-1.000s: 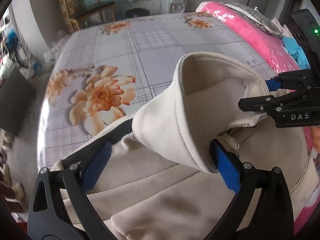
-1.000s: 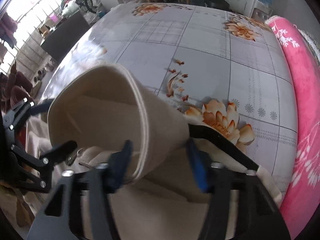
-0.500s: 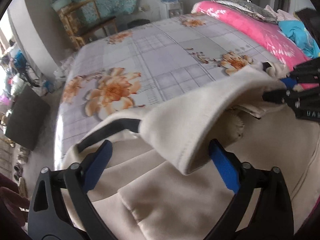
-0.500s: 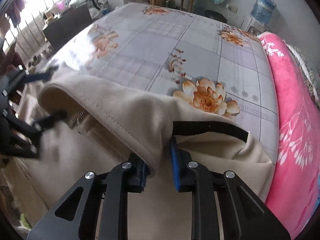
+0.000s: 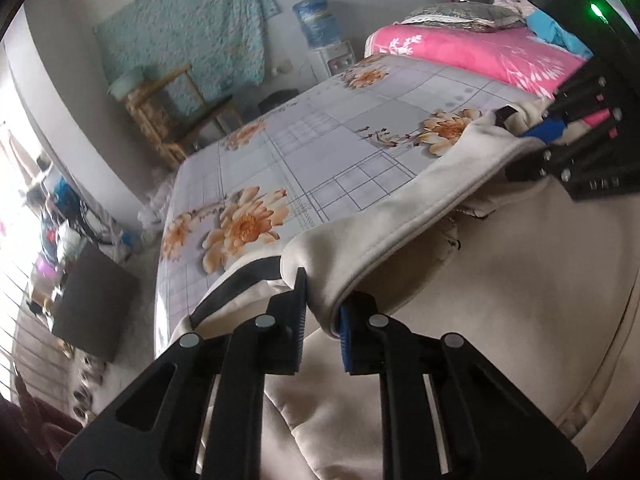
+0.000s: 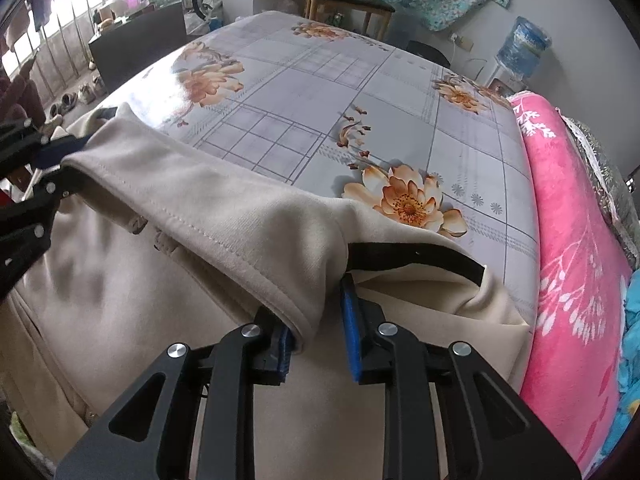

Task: Fold large clothes

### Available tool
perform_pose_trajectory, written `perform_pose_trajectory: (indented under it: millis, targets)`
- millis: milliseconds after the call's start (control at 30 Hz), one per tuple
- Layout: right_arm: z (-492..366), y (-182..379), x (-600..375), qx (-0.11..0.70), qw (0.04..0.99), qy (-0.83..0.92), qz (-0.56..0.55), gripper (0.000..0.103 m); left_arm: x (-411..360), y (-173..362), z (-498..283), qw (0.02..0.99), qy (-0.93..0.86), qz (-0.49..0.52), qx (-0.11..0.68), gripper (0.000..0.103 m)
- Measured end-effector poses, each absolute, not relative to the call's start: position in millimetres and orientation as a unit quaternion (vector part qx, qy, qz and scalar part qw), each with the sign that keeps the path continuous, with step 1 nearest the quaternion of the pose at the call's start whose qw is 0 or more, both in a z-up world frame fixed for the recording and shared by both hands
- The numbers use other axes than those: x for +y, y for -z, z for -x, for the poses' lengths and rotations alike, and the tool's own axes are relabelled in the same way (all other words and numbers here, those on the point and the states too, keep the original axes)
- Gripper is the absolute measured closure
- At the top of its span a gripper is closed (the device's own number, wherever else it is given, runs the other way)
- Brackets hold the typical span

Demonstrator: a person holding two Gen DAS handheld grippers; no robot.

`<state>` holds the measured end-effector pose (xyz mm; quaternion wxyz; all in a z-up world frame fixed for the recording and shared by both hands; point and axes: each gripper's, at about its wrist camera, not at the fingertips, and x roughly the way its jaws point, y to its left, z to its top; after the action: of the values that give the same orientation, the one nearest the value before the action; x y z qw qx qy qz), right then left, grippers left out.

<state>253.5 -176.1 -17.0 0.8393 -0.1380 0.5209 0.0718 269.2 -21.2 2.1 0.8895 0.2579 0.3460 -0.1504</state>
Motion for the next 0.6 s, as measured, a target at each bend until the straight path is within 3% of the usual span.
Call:
perform_pose_trajectory:
  millis: [133, 233, 400, 600]
  targets:
    - [-243.9, -1.3, -175.2, 0.522, 0.835, -0.112, 0.132, 0.066, -22.0, 5.6, -259.9, 0.884, 0.159, -0.292, 0.33, 0.093]
    - [-231.7, -48.8, -187.0, 0.48, 0.857, -0.181, 0.044, 0.053, -21.6, 11.4, -254.6, 0.879, 0.168, -0.31, 0.322, 0.093]
    - [-254.5, -63.1, -195.9, 0.458, 0.87, -0.181, -0.033, 0.052, -22.4, 20.9, -251.5, 0.869, 0.179, -0.325, 0.328, 0.092]
    - [-274.9, 27.3, -159.5, 0.56, 0.815, -0.152, 0.005, 0.06, -16.3, 18.3, -243.2, 0.859, 0.194, -0.318, 0.351, 0.08]
